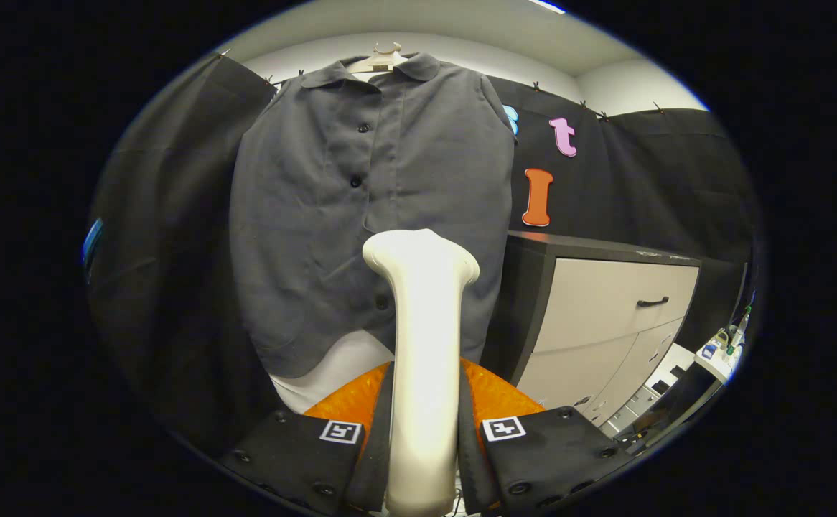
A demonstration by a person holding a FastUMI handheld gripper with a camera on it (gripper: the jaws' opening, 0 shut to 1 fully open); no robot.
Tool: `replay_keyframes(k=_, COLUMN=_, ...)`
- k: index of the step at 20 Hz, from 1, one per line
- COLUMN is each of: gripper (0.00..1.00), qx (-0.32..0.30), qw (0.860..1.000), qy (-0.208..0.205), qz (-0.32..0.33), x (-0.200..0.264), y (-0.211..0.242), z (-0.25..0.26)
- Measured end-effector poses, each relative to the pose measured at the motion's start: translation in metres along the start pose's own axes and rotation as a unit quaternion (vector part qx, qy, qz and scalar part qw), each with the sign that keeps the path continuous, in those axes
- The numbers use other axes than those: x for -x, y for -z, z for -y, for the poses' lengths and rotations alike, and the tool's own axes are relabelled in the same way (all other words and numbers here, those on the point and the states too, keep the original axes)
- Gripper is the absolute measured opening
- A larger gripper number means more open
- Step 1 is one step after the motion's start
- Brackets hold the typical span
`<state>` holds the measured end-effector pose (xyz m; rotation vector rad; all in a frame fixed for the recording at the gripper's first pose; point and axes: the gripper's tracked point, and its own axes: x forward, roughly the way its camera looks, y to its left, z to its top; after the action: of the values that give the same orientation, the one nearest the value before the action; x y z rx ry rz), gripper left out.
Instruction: Iron the clothes twice with a garment steamer, once on the left side and once on the right side.
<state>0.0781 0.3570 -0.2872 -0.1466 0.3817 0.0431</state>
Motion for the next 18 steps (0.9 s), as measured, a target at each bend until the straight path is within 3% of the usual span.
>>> replay_keyframes(k=11, gripper=0.47, qx=0.037, qw=0.992, qy=-0.055, qz=0.111, x=0.014, y=-0.100, z=-0.049)
replay_keyframes(k=18, gripper=0.47, qx=0.027, qw=0.987, qy=-0.081, qz=0.134, x=0.005, y=-0.147, z=-0.081)
